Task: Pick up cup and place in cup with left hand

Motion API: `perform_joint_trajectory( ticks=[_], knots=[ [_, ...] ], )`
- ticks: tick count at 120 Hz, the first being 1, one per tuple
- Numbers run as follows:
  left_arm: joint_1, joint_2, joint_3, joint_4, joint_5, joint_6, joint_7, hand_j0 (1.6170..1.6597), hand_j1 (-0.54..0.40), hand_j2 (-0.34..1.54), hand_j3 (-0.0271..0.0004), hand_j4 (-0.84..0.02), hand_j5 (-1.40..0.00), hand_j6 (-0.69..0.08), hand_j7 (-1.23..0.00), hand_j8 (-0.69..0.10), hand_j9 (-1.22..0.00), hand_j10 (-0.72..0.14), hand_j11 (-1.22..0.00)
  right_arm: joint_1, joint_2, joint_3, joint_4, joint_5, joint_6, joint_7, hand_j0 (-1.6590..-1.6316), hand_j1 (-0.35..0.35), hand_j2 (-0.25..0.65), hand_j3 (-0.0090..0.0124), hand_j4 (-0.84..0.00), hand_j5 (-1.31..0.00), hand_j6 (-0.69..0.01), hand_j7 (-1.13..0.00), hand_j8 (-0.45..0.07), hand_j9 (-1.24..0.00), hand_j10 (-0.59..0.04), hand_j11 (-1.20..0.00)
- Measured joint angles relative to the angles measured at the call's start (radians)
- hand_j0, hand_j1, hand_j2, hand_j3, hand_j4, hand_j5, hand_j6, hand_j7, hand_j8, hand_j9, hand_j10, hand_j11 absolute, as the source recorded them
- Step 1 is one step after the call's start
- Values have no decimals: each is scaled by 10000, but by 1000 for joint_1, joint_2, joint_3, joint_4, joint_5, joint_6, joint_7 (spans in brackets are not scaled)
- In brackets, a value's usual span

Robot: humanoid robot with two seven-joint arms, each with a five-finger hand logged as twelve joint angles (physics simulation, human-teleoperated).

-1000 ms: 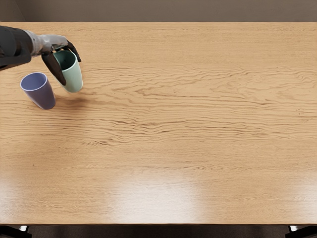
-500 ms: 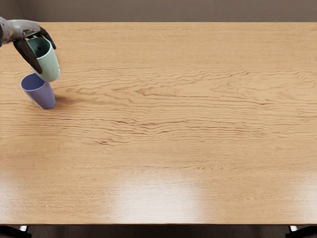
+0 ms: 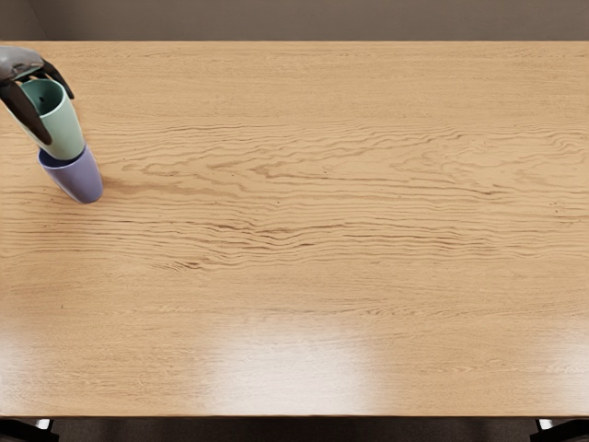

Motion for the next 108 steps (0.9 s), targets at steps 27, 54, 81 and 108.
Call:
perform_joint_trajectory(
  ticks=[27, 54, 81, 108],
  knots=[
    [13, -7, 0, 48, 1, 2, 0, 16556, -2059, 1747, 0, -3573, -7043, -1686, -6917, -1654, -7092, -3091, -7011, 1, 0, 0, 0, 0, 0, 0, -16581, -3491, -1, 0, -5, -1, -6, 0, -4, 0, -2, 0],
    [32, -15, -5, 55, -2, 51, 0, 16547, -1918, 1592, 0, -3648, -7081, -1703, -7025, -1589, -7192, -3071, -7061, 2, 0, 0, 1, 0, 0, 0, -16581, -3491, -1, 0, -4, -1, -5, 0, -3, 0, -2, 0],
    [43, -27, -5, 67, -1, 60, 0, 16544, -1884, 1427, 0, -3818, -6887, -1776, -6944, -1646, -7091, -3114, -7069, 2, 0, 0, 1, 0, 0, 0, -16581, -3491, 0, 0, -4, -1, -5, 0, -4, 0, -2, 0],
    [51, -43, -5, 69, -7, 54, 0, 16539, -2111, 1723, 0, -3444, -7231, -1377, -7201, -1307, -7341, -2943, -7108, 2, 0, 0, 1, 0, 0, 0, -16581, -3491, -1, 0, -4, -1, -5, 0, -3, 0, -2, 0]
  ],
)
